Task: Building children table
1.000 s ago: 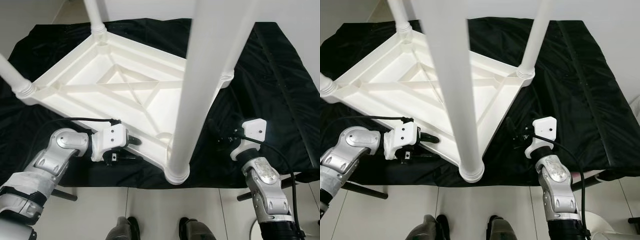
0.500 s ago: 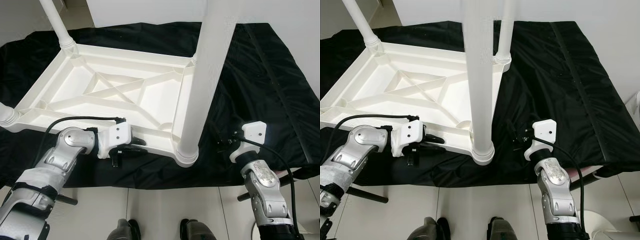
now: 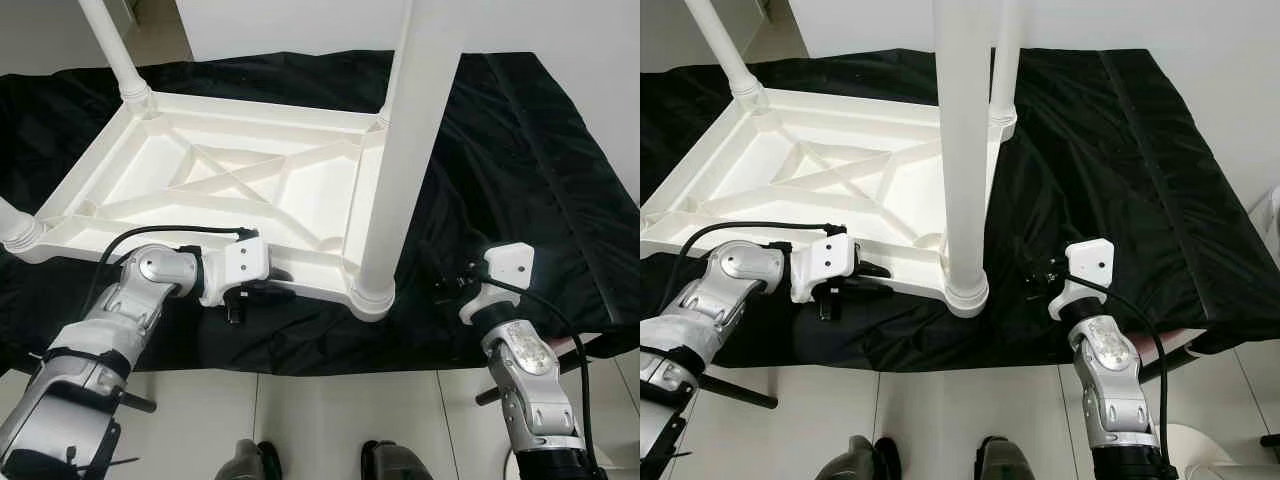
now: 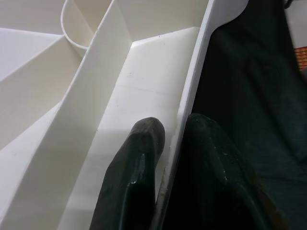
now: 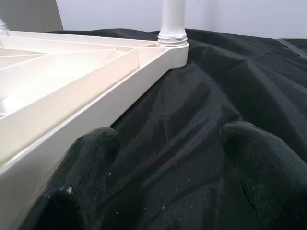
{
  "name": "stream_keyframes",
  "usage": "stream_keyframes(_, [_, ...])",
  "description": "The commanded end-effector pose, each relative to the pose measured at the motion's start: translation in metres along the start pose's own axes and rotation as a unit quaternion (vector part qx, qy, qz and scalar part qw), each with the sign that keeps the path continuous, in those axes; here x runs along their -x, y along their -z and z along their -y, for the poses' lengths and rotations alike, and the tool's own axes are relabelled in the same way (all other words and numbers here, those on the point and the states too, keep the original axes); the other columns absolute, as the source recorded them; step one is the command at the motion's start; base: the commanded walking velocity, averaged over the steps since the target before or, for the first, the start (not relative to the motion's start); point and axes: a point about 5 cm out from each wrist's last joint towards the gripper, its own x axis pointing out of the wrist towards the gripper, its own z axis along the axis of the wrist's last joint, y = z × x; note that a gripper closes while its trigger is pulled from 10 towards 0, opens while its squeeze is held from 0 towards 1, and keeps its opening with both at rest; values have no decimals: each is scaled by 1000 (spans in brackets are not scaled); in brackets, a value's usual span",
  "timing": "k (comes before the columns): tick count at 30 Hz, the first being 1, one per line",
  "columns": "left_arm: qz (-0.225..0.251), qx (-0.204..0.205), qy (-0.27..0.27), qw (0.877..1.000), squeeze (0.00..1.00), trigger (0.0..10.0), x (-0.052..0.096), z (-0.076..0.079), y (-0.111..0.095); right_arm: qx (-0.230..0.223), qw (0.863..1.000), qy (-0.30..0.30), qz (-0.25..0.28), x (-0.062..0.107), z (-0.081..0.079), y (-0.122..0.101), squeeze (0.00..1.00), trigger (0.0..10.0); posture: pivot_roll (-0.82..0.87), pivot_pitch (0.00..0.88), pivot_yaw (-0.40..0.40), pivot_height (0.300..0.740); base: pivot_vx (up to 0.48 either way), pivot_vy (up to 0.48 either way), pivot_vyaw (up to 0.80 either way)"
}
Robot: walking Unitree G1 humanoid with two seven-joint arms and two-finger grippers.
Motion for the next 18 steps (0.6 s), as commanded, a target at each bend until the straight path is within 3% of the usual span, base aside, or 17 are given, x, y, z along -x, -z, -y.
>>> stream_keyframes(1, [-55, 35, -220, 973, 0, 10000, 16, -16, 25, -2, 1000, 1, -8, 3, -2, 5, 0, 10000, -152, 147, 97, 740, 0, 0, 0])
stream_keyframes(3, [-61, 39, -240, 968, 0, 10000, 19, -21, 26, -3, 1000, 2, -7, 3, -2, 5, 0, 10000, -152, 146, 97, 740, 0, 0, 0])
stream_keyframes(4, [-88, 54, -293, 951, 0, 10000, 26, -34, 31, -4, 1000, 2, -6, 3, -2, 6, 0, 10000, -151, 147, 98, 740, 0, 0, 0])
stream_keyframes(6, [-88, 54, -293, 951, 0, 10000, 26, -34, 31, -4, 1000, 2, -6, 3, -2, 6, 0, 10000, -151, 147, 98, 740, 0, 0, 0])
stream_keyframes(8, [-99, 67, -317, 941, 0, 10000, 30, -40, 34, -4, 1000, 2, -6, 2, -2, 6, 0, 10000, -151, 146, 98, 740, 0, 0, 0])
stream_keyframes(13, [-98, 68, -313, 942, 0, 10000, 30, -41, 34, -4, 1000, 2, -6, 3, -2, 6, 0, 10000, -151, 146, 100, 740, 0, 0, 0])
stream_keyframes(14, [-82, 79, -306, 945, 886, 10000, 30, -41, 31, -5, 1000, 2, -5, 4, -2, 6, 0, 10000, -150, 148, 103, 740, 0, 0, 0])
stream_keyframes(15, [-70, 87, -300, 947, 1000, 10000, 30, -42, 30, -7, 1000, 2, -4, 3, -2, 6, 0, 10000, -149, 150, 104, 740, 0, 0, 0])
stream_keyframes(18, [-44, 87, -275, 957, 1000, 10000, 26, -39, 24, -11, 1000, 0, 0, 4, -3, 4, 0, 10000, -147, 157, 103, 740, 0, 0, 0])
